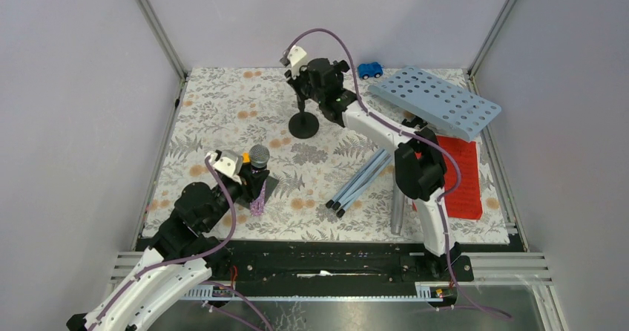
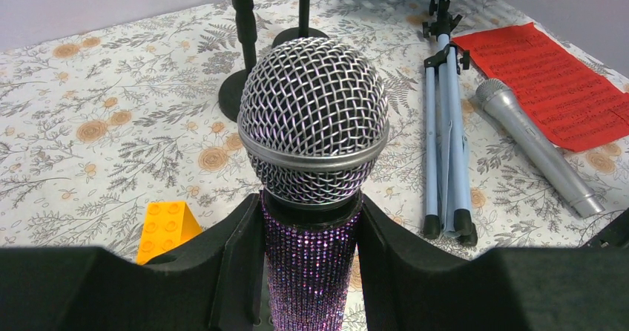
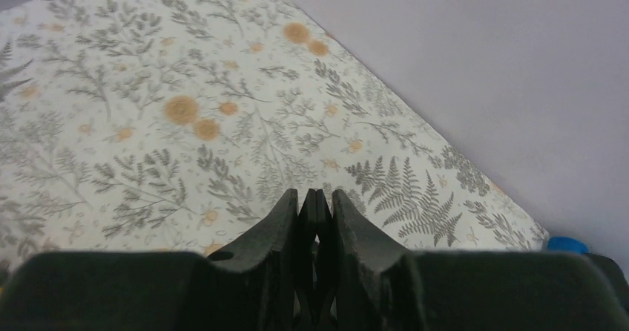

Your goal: Pack up the instrument practice props

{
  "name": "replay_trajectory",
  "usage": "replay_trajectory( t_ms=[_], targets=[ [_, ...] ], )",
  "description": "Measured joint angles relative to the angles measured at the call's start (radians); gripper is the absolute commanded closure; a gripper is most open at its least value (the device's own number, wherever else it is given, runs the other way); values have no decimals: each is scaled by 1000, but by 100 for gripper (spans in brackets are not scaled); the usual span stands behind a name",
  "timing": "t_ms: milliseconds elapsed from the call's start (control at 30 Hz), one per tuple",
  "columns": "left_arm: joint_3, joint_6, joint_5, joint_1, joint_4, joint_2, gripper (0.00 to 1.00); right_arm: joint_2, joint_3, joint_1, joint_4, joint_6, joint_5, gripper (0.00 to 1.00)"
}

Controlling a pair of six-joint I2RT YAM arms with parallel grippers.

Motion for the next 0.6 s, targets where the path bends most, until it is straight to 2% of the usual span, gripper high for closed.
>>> replay_trajectory(
  t_ms=[133, 167, 267, 367, 500, 600],
  targets=[
    [0, 3, -8, 0, -3, -5, 100, 51, 79, -39, -39, 34, -1, 55],
    [0, 5, -9, 0, -4, -7, 100, 51, 80, -41, -41, 37, 2, 33],
    [0, 6, -12, 0, -6, -7, 100, 51, 79, -43, -42, 35, -10, 13],
    [0, 6, -12, 0, -6, -6, 100, 40, 58, -42, -40, 34, -42, 1],
    [0, -2, -14, 0, -5, -6, 100, -66, -72, -42, -18, 43, -93, 0],
    [0, -47, -39, 0, -5, -6, 100, -239, -288, -42, 70, 73, -134, 0]
  ],
)
